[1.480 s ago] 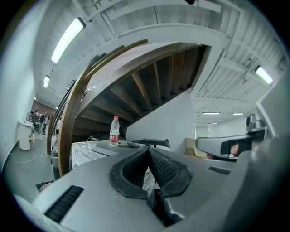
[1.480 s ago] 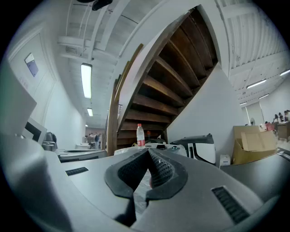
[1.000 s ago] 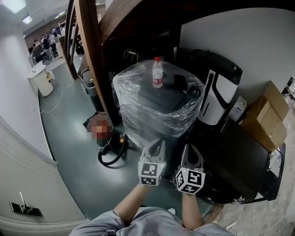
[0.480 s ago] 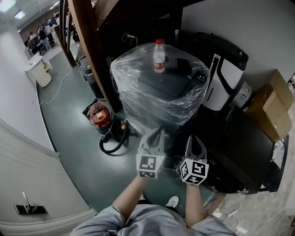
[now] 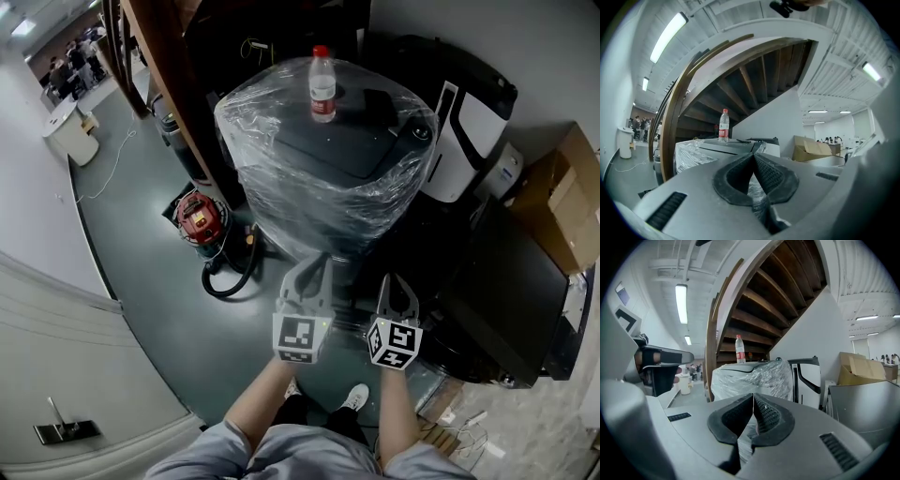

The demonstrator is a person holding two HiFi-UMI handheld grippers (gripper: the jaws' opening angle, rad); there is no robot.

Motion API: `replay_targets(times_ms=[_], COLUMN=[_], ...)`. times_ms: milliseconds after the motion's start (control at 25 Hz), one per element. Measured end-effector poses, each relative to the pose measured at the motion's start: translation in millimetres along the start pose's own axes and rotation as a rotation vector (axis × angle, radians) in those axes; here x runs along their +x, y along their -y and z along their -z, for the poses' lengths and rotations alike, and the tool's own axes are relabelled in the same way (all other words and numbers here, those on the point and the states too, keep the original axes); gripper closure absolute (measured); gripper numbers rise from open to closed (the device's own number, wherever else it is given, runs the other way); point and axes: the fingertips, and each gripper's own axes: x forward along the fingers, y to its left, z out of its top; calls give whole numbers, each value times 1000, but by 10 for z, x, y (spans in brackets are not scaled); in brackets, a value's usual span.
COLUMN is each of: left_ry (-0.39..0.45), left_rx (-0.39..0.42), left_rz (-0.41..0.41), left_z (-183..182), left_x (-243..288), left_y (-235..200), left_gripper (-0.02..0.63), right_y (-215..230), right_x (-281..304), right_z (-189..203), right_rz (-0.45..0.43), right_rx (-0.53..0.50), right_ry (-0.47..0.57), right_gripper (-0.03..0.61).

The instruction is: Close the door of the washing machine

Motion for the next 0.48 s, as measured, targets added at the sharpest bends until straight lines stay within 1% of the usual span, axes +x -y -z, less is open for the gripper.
replay_targets(times_ms=[200,480], left_ry=[-9,-26], left_rx=[-3,-1], left_rz=[9,7], left_z=[152,405], left_x=[33,49], left_y=[-16,-83], left_gripper=[614,614], right_y=[41,97], right_x=[173,412], right_z=[402,1181], right_rz=[10,19], right_rx=[-15,-19], right_ry=[-57,-194], right_gripper=[578,578])
